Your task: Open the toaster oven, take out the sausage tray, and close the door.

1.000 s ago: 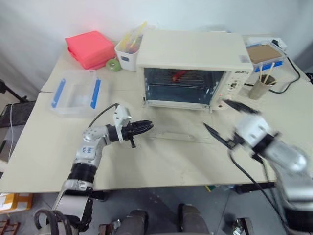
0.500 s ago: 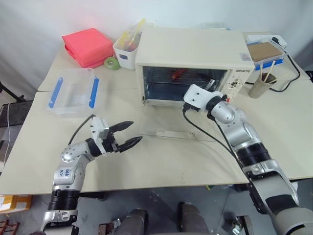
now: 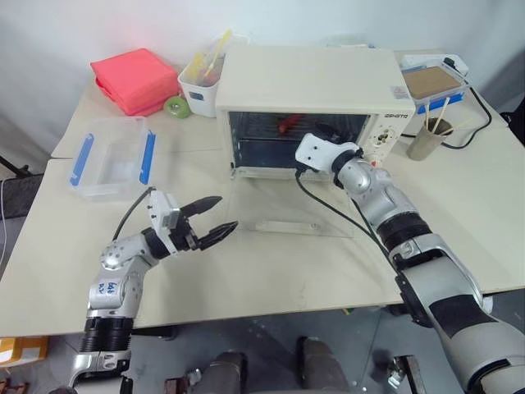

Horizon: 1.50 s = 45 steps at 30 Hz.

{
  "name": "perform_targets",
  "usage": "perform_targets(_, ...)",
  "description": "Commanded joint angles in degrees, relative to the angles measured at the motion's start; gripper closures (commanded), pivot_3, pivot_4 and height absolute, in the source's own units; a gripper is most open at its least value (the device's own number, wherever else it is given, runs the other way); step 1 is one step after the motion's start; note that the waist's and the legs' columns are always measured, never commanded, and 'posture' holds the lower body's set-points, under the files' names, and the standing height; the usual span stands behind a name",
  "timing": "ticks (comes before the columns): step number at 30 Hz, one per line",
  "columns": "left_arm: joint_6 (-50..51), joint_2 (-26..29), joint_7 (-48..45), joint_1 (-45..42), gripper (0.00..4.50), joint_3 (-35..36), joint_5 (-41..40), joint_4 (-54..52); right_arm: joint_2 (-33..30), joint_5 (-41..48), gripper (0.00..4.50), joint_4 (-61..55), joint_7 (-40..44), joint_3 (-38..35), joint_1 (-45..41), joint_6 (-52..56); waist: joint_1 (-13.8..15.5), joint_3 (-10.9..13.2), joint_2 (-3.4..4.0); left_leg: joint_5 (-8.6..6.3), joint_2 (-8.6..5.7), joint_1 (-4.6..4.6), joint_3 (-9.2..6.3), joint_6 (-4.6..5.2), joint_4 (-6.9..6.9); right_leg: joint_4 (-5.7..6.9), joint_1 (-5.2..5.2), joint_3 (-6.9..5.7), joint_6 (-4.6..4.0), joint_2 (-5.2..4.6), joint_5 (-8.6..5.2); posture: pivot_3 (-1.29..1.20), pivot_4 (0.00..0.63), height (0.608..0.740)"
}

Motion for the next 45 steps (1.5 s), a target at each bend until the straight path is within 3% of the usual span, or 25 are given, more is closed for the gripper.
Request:
perform_targets(1,-2.1,-1.5,-0.6,-5.4,0.61,-1.6,0.5,2.8,0.4,0.2,4.06,-1.1,-0.8,0.1,-1.3,-1.5,-0.1,0.0,-0.04,0.0,0.0,-0.06,0.0,0.0,0.05,-0.01,-0.02,-0.01,0.0,0.0,0.0,0.0,0.15,0.74)
perform_targets(2,-2.7,-2.1,-0.4,-7.5,0.61,-1.7,0.9,4.9,0.3,-0.3,4.32,-1.0,-1.5,0.3,-1.5,-2.1,-0.4,-0.1,-0.13,0.0,0.0,-0.07,0.02,0.0,0.08,-0.01,-0.02,0.0,0.01,0.0,0.01,0.0,0.15,0.74)
perform_targets(6,-5.0,-5.4,-0.4,-21.6,0.61,-2.3,1.9,17.2,-0.2,-0.8,4.39,-3.5,-1.2,0.0,-1.6,-2.7,-0.5,-0.1,-0.2,0.0,-0.01,-0.11,0.01,0.0,0.08,0.01,-0.04,-0.04,0.02,0.02,0.01,0.0,0.15,0.74)
perform_targets(13,-4.4,-6.0,0.1,-32.7,0.61,1.2,0.1,27.4,-1.2,-1.6,4.39,-11.0,2.1,0.3,0.2,-3.3,-1.1,-0.1,-0.21,-0.03,-0.02,-0.32,0.24,-0.04,0.11,0.16,-0.66,-0.04,0.03,-0.04,0.03,0.0,0.15,0.74)
perform_targets(27,1.9,-3.2,-3.6,-37.3,0.61,3.5,-1.5,30.4,-2.4,-0.4,4.39,-28.6,11.9,-0.4,8.2,2.1,-2.0,-0.1,-0.21,-0.07,-0.04,-0.42,0.22,-0.08,0.14,0.21,-0.8,-0.06,0.03,-0.05,0.03,0.0,0.15,0.74)
perform_targets(31,5.4,-2.4,-5.9,-37.4,0.61,3.0,-1.7,30.5,-3.0,1.1,4.39,-40.2,18.1,0.2,15.5,4.9,-2.0,-0.1,-0.21,-0.07,-0.04,-0.42,0.21,-0.09,0.17,0.35,-0.84,-0.06,0.03,-0.05,0.03,0.0,0.15,0.74)
perform_targets(45,7.0,-2.0,-8.1,-36.7,0.61,3.0,-0.9,31.5,-4.8,0.4,4.39,-54.3,23.3,-1.3,24.0,11.2,-1.9,-0.1,-0.21,-0.2,-0.08,-0.35,0.27,-0.15,0.79,0.89,-0.91,-0.03,0.02,-0.04,0.04,0.0,0.15,0.74)
